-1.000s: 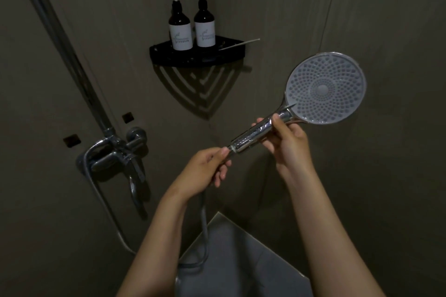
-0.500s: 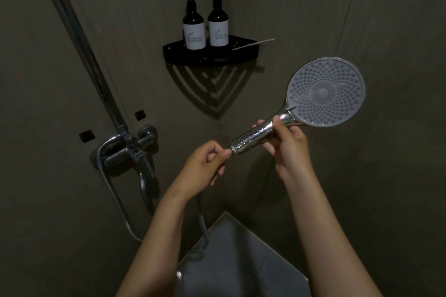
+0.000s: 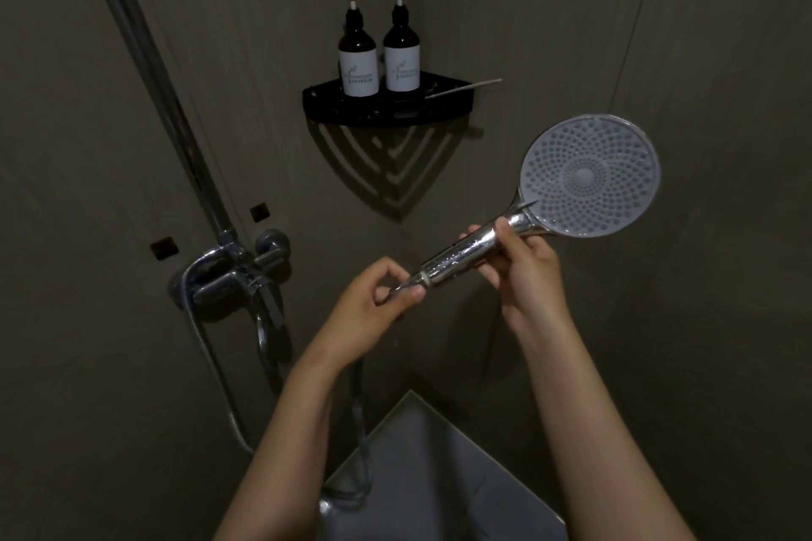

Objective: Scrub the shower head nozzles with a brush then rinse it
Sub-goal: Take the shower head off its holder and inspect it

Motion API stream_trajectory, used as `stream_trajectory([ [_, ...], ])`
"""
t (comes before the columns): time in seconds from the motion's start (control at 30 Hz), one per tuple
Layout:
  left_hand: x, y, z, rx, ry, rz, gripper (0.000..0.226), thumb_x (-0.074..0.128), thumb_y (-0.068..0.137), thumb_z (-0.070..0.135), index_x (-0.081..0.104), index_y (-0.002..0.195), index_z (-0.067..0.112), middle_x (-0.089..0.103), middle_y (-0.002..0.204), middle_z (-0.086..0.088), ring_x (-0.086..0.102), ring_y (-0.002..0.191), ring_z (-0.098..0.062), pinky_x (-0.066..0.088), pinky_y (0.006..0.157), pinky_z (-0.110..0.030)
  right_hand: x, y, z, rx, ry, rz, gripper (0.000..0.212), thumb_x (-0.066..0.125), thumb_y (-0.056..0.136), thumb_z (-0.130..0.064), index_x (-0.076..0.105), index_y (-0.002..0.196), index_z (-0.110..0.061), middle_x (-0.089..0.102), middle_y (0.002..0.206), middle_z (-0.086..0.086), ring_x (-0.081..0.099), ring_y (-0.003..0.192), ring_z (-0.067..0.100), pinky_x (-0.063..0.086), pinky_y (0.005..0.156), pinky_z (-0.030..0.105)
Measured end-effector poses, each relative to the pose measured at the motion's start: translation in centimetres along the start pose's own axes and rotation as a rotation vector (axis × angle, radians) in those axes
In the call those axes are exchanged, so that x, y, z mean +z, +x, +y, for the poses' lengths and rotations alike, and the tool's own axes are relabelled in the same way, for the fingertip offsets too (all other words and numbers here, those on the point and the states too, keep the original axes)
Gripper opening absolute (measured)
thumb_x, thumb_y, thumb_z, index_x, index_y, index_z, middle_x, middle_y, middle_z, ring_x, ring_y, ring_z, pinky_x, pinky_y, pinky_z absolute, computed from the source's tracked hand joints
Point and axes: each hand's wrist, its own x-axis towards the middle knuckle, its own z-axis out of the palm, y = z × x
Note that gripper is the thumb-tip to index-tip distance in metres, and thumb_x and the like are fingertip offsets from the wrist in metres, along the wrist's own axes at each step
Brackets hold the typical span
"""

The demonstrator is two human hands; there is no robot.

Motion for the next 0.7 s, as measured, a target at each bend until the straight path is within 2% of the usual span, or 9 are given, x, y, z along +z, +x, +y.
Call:
stream_trajectory([
  [0.17, -0.02, 0.19, -0.36, 0.03, 0.042, -0.001, 0.014, 0.053, 0.094, 0.016, 0.053, 0.082, 0.007, 0.043, 0.049, 0.009, 0.035, 0.04, 0.001, 0.027, 0.041, -0.012, -0.16, -0.09, -0.21, 0.001, 0.014, 0.017, 0.03, 0.057, 0.092, -0.014, 0.052, 0.118, -0.001, 0.067, 0.109, 0.021, 0.069, 0.098, 0.025, 0.059, 0.075, 0.032],
  [0.27, 0.01, 0.19, -0.73, 0.009, 0.086, -0.033, 0.021, 0.049, 0.096, 0.022, 0.054, 0.076, 0.014, 0.045, 0.056, 0.004, 0.037, 0.044, 0.001, 0.029, 0.043, -0.013, -0.28, -0.21, -0.18, -0.001, 0.004, 0.024, 0.022, 0.057, 0.092, -0.013, 0.054, 0.112, -0.003, 0.068, 0.108, 0.021, 0.068, 0.099, 0.026, 0.059, 0.069, 0.029],
  [0.33, 0.13, 0.15, -0.86, -0.026, 0.07, -0.057, 0.026, 0.046, 0.097, 0.023, 0.053, 0.073, 0.017, 0.045, 0.06, 0.002, 0.039, 0.045, -0.002, 0.032, 0.045, -0.014, -0.32, -0.25, -0.19, -0.005, -0.017, 0.021, 0.022, 0.058, 0.091, -0.014, 0.055, 0.111, -0.005, 0.069, 0.106, 0.019, 0.069, 0.096, 0.024, 0.058, 0.07, 0.029],
  [0.43, 0.38, 0.09, -0.86, -0.103, -0.009, -0.06, 0.034, 0.038, 0.1, 0.028, 0.056, 0.074, 0.014, 0.043, 0.054, 0.007, 0.039, 0.047, -0.005, 0.034, 0.049, -0.018, -0.24, -0.4, -0.25, -0.027, -0.032, -0.008, 0.018, 0.057, 0.092, -0.014, 0.056, 0.107, -0.005, 0.07, 0.1, 0.018, 0.071, 0.087, 0.021, 0.058, 0.069, 0.029],
  [0.53, 0.45, 0.09, -0.9, -0.151, -0.08, -0.042, 0.039, 0.035, 0.1, 0.029, 0.06, 0.076, 0.012, 0.043, 0.046, 0.009, 0.037, 0.046, -0.004, 0.033, 0.048, -0.016, -0.19, -0.52, -0.17, -0.051, -0.068, -0.02, 0.012, 0.056, 0.092, -0.014, 0.058, 0.102, -0.007, 0.071, 0.099, 0.016, 0.071, 0.089, 0.024, 0.057, 0.075, 0.033],
  [0.63, 0.45, -0.23, -0.71, -0.116, -0.115, -0.051, 0.022, 0.047, 0.095, 0.029, 0.061, 0.081, 0.017, 0.044, 0.049, 0.008, 0.038, 0.044, -0.003, 0.029, 0.044, -0.014, -0.42, -0.54, -0.19, -0.054, -0.085, -0.018, 0.022, 0.057, 0.092, -0.017, 0.056, 0.111, -0.007, 0.071, 0.102, 0.015, 0.07, 0.093, 0.024, 0.055, 0.076, 0.032],
  [0.7, 0.45, -0.35, -0.5, -0.072, -0.111, -0.044, 0.003, 0.06, 0.088, 0.013, 0.058, 0.089, 0.013, 0.053, 0.048, 0.01, 0.045, 0.044, 0.003, 0.032, 0.044, -0.008, -0.57, -0.57, -0.21, -0.047, -0.086, -0.026, 0.024, 0.056, 0.092, -0.018, 0.055, 0.114, -0.007, 0.071, 0.103, 0.014, 0.07, 0.095, 0.024, 0.055, 0.074, 0.03],
])
